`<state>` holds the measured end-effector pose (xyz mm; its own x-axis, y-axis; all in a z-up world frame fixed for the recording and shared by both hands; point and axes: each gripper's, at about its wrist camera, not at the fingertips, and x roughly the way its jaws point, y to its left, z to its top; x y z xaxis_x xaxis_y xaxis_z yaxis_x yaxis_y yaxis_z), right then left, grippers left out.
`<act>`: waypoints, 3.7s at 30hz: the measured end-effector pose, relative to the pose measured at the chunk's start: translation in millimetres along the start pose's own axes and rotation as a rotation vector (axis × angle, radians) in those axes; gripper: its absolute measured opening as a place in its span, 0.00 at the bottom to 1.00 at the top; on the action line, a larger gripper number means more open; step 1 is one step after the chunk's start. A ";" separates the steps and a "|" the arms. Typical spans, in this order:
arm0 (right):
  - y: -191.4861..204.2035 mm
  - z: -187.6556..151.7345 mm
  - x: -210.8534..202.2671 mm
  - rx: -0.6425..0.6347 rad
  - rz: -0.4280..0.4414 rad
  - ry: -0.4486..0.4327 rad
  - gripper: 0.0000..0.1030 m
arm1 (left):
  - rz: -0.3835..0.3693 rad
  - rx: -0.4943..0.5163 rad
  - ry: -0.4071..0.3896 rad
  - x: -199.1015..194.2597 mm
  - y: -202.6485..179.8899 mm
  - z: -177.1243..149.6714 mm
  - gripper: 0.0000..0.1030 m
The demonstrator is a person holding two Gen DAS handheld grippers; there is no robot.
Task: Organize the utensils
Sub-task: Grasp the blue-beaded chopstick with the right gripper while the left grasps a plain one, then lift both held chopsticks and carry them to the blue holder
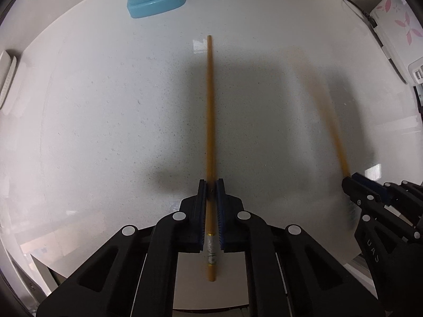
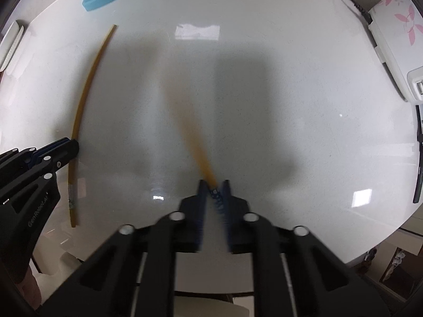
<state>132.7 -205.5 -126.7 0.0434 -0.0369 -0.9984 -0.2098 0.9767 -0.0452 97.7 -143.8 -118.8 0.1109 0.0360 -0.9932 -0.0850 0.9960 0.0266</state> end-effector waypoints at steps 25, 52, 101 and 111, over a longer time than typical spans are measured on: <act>-25.4 6.1 -18.6 0.064 0.077 -0.062 0.07 | -0.024 0.015 -0.052 -13.4 22.4 5.4 0.06; -52.6 25.6 -105.5 0.116 0.165 -0.359 0.07 | -0.071 0.059 -0.383 -154.9 15.5 19.9 0.06; 19.3 134.2 -235.7 -0.073 0.320 -0.786 0.07 | -0.208 -0.060 -0.872 -256.8 144.8 123.8 0.06; 17.7 157.3 -213.1 -0.063 0.368 -0.776 0.07 | -0.294 -0.033 -0.911 -194.6 158.3 158.0 0.06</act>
<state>273.4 -147.1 90.7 0.6126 0.4569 -0.6449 -0.3946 0.8838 0.2513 219.1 19.8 96.7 0.8589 -0.1520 -0.4891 0.0430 0.9730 -0.2268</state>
